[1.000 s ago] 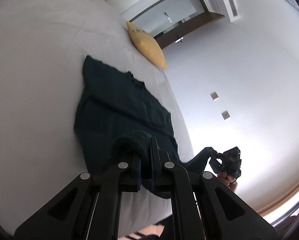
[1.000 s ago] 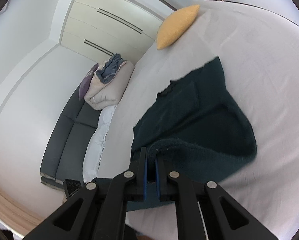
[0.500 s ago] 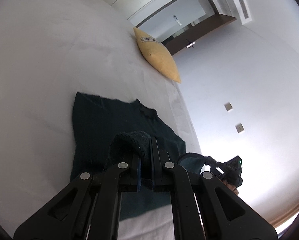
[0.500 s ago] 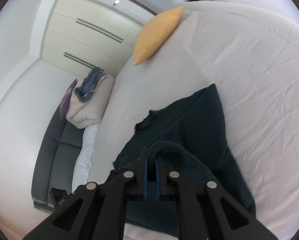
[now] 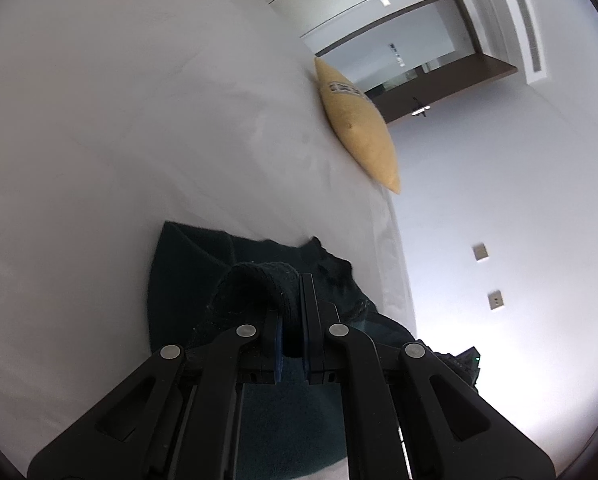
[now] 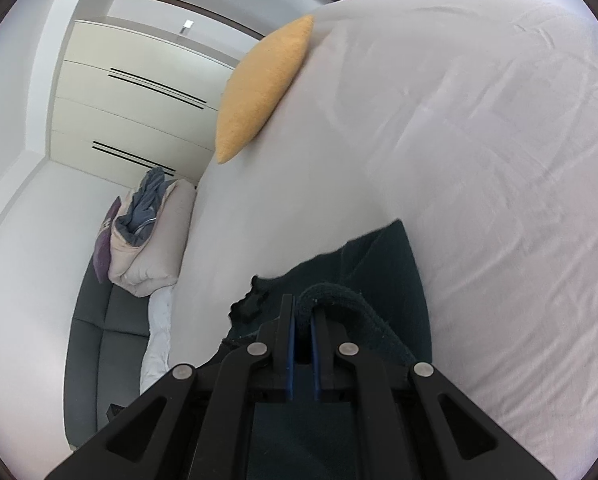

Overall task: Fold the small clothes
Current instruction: 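Lift the held hem with both grippers and fold it toward the collar, then open both grippers and release the folded hem onto the sweater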

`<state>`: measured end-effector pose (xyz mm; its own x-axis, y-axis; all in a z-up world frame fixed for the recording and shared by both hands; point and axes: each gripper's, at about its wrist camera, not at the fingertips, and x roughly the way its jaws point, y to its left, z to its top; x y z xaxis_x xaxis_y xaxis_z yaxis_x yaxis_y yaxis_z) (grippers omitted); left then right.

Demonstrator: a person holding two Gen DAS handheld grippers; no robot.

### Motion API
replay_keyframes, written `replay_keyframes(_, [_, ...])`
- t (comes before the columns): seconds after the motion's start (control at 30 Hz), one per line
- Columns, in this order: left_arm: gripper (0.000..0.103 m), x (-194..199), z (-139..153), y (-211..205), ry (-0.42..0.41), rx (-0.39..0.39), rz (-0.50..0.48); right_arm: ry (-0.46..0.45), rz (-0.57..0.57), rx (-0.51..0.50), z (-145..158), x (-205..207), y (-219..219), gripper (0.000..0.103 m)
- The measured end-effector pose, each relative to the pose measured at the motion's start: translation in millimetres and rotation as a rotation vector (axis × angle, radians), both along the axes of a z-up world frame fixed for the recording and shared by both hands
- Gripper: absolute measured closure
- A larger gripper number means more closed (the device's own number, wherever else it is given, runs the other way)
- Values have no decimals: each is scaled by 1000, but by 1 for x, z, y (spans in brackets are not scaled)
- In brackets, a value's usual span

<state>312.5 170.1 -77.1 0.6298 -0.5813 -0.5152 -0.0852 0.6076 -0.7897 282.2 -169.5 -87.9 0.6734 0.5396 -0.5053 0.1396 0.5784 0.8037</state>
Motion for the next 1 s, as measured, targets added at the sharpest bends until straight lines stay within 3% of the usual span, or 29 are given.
replay_keyframes(0.27, [98,40,-35,3,79,33,31,84,-27,-46,-18,33,1,95])
replay_keyframes(0.67, [98,79,-73,-9,156,76,35,152,-94,-6,-46,44,-10,95])
replay_keyframes(0.87, [96,85,-89,-8,183,42,43,158,-104,2,-49,48,-12,95])
replay_keyframes(1.0, [92,88,-88,-8,187,31,28,162,-126,69,-55,47,-16,92])
